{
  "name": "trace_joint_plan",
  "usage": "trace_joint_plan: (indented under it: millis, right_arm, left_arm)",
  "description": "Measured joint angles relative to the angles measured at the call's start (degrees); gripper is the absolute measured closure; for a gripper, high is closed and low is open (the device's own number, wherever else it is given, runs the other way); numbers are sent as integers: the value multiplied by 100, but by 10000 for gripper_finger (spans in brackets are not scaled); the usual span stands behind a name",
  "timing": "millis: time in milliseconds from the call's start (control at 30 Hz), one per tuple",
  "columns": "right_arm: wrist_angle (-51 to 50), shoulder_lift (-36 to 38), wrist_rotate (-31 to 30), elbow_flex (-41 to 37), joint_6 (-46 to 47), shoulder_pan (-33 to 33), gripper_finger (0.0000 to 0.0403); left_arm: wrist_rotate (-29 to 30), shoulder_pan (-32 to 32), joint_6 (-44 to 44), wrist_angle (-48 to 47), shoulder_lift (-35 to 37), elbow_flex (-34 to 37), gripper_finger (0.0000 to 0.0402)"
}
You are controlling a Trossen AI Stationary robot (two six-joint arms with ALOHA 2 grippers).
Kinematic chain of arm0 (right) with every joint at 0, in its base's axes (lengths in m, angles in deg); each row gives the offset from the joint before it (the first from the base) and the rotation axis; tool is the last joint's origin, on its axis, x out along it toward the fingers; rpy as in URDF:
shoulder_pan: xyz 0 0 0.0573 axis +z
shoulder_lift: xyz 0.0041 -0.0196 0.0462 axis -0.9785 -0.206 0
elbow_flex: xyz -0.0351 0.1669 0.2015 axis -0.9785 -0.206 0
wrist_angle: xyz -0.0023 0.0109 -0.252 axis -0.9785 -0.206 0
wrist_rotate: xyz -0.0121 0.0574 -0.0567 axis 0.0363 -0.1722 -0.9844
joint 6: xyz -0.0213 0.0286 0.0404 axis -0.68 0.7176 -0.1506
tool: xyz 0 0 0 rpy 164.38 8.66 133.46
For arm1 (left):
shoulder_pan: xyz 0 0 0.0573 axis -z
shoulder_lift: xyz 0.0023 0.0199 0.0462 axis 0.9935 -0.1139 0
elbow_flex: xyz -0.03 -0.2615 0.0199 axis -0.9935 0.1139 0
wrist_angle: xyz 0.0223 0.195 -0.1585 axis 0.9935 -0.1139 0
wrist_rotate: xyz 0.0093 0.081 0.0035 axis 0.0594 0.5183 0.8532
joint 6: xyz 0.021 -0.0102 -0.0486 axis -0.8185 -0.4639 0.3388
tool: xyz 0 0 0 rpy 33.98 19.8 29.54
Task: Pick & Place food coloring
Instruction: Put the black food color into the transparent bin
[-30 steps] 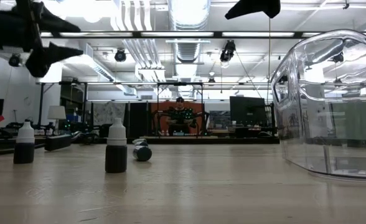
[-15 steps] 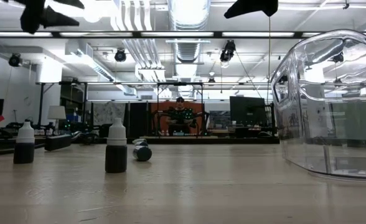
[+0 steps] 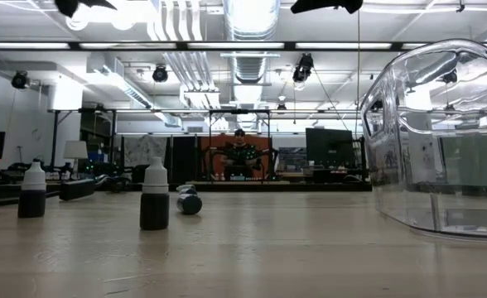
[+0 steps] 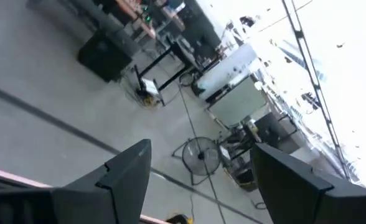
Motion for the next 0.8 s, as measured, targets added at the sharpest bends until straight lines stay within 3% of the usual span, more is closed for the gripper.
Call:
trace_joint_plan:
  millis: [267, 367, 500, 800]
  right_arm:
    - [-12, 4, 50, 43, 139, 5, 109]
    - [-19, 9, 143, 43, 156, 17, 106]
    - [-23, 47, 465, 46, 243, 20, 104]
    - [-25, 72, 1101, 46, -125, 307, 105]
  left_arm:
    - [-2784, -1626, 966, 20, -1267, -585, 156]
    - [-3502, -1967, 1399, -93, -1725, -592, 156]
    - [-4055, -2270, 1961, -121, -1968, -639, 156]
    - [-4067, -2344, 2550, -789, -2171, -625, 156]
